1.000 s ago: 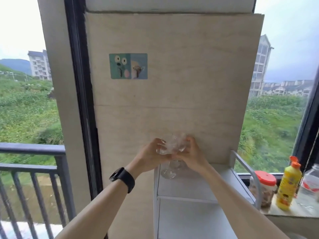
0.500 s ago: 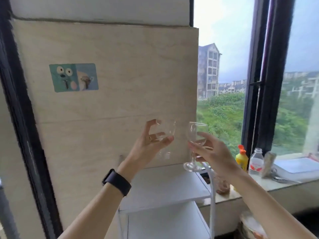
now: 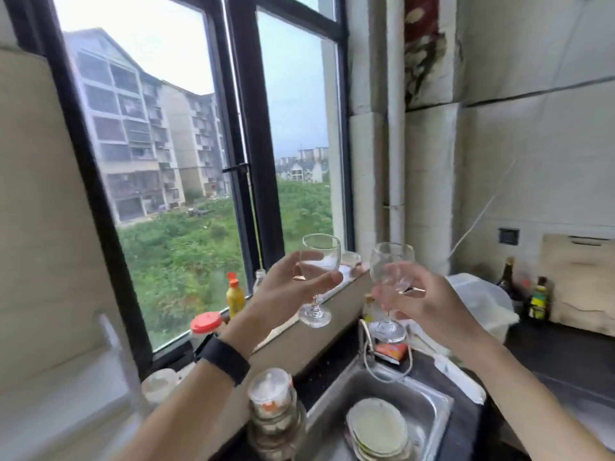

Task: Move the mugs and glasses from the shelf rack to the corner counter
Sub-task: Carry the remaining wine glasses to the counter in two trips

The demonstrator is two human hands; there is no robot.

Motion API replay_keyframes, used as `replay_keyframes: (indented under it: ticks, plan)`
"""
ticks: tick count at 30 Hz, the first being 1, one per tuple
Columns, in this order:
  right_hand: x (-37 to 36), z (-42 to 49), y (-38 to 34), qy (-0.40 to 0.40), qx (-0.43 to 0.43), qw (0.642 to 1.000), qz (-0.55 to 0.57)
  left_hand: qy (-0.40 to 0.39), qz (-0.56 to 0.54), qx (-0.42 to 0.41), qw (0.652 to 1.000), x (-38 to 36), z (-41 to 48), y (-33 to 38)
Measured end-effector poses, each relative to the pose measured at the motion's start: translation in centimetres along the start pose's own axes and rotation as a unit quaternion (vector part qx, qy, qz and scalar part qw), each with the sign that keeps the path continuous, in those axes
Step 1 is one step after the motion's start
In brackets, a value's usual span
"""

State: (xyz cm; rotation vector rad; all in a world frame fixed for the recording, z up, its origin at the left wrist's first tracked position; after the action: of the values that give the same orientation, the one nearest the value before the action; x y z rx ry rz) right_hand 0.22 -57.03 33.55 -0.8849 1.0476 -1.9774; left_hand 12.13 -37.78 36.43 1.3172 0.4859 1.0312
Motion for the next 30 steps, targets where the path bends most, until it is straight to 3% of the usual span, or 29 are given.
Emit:
replay_keyframes:
  ticks: [8,14,22,30]
  plan:
    - [24.8,-9.1,6.1,0.12,-0.056,0.989,-0.072,-0.147,-0.048,-0.006,0.988,-27.3,1.8,1.0]
    - [39.2,-18.5,9.9,0.215,-0.108,0.965,-0.108,-0.248,-0.088,0.024,0.964,-44.9,0.1,0.4]
    - [50.1,-27.2,15.8,0.328,-0.175,0.922,-0.11,-0.358,-0.081,0.062,0.928,-62.0,-1.8,-1.7]
    - [59.1,-29.6,24.2,0.356,-0.25,0.89,-0.138,-0.412,-0.039,0.058,0.908,-75.9,2.2,-3.7]
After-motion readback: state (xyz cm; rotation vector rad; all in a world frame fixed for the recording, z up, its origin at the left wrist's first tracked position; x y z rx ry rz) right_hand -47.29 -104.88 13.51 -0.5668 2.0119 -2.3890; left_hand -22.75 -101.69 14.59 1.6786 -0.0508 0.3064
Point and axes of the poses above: each hand's wrist, its own z-axis towards the middle knuckle, its own x-axis out of the back of the hand, y = z × x, the point moved 7 cm from there along z, towards the middle knuckle, and after that the axes turned 5 degrees about x, right-handed, at the moved point
